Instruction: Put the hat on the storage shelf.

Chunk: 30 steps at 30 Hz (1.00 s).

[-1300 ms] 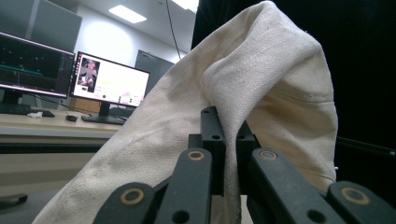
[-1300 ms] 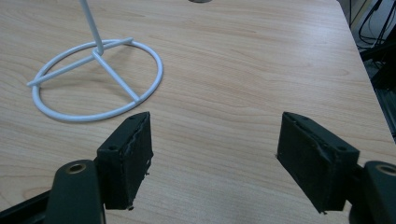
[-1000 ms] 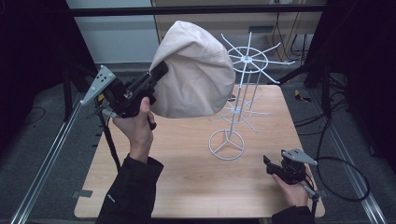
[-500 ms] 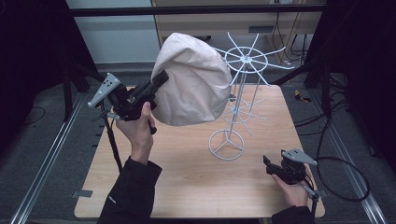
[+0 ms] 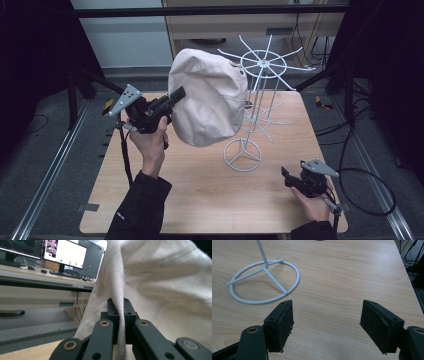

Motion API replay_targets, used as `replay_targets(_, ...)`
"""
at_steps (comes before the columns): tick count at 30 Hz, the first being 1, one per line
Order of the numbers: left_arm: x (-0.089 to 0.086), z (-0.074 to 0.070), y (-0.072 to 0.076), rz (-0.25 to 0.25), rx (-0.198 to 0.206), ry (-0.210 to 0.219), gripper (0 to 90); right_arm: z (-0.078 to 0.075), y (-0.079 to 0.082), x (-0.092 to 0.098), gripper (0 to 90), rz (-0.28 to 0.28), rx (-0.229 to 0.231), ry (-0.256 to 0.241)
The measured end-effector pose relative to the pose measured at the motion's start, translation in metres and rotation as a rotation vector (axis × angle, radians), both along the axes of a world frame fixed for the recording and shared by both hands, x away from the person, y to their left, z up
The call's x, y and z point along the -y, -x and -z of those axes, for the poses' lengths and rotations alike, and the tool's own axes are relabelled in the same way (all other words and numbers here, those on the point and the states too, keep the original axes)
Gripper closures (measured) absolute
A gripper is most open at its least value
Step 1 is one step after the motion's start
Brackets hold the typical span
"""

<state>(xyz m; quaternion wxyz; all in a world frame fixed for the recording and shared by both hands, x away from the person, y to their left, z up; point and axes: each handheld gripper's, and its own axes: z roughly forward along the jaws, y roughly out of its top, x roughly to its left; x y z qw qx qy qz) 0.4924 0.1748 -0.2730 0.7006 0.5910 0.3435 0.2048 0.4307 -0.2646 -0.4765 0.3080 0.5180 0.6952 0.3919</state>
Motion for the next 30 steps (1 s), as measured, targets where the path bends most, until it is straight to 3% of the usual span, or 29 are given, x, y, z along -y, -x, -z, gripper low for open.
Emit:
replay_targets(15,0.008,0.013,-0.001,0.001,-0.014,-0.097,88.1,0.0,0.0,-0.001,26.5,-0.001,-0.006,-0.006)
replay_targets(30,0.018,0.031,-0.009,0.026,-0.059,-0.182,86.1,0.0,0.0,-0.001,26.3,-0.004,-0.006,-0.006)
